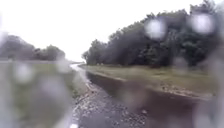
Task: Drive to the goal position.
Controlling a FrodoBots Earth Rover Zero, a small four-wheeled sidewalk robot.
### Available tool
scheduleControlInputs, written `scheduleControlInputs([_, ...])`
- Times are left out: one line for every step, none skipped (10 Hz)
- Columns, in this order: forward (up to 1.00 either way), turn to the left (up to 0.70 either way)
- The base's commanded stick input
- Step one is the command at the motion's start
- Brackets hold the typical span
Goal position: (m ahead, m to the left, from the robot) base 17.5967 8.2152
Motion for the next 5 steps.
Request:
scheduleControlInputs([0.85, 0.0])
scheduleControlInputs([0.85, 0.0])
scheduleControlInputs([0.85, 0.0])
scheduleControlInputs([0.85, 0.0])
scheduleControlInputs([0.85, 0.0])
